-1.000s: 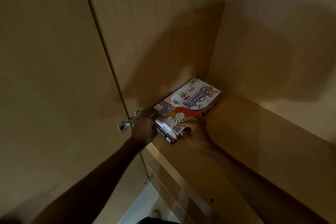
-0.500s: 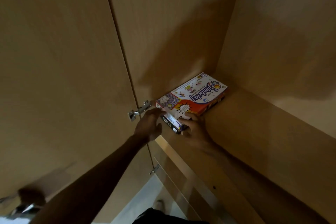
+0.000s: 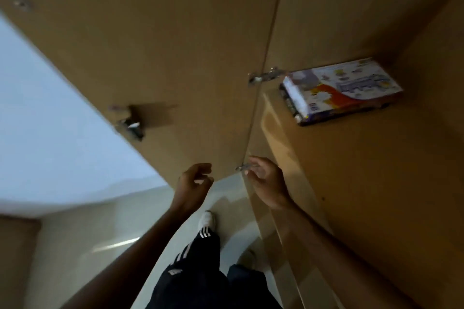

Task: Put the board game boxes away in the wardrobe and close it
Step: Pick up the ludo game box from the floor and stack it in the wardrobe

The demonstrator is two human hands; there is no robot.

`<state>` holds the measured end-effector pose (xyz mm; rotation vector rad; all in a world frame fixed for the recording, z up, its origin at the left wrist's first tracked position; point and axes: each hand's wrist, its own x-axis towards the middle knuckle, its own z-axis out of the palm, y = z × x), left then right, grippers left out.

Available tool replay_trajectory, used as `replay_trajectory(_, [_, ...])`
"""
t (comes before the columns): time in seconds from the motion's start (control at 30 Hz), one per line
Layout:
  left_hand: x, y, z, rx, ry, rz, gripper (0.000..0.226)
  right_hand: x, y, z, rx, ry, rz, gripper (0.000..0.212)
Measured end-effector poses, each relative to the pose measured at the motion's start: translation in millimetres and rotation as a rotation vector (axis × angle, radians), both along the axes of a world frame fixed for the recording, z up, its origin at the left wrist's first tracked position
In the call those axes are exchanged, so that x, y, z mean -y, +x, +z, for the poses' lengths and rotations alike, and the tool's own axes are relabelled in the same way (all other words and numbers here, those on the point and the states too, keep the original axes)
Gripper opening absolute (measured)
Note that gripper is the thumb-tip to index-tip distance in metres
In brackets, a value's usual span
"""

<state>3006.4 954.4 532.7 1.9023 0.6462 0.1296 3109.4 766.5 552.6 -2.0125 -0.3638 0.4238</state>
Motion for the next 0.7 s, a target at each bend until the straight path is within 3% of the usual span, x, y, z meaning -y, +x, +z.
replay_trajectory(0.33, [-74, -283, -13, 0.057, -0.197, 0.735, 0.028, -166, -178, -15, -0.14, -0.125, 0.588, 0.034])
replay_trajectory(0.5, [-110, -426, -8, 0.104, -0.195, 0.982, 0.025, -265, -308, -16, -0.116, -0.125, 0.9, 0.033])
replay_trajectory(0.7, [-107, -594, -7, 0.15, -0.138, 1.425, 0.024, -358, -490, -2, -0.107, -0.094, 1.353, 0.029])
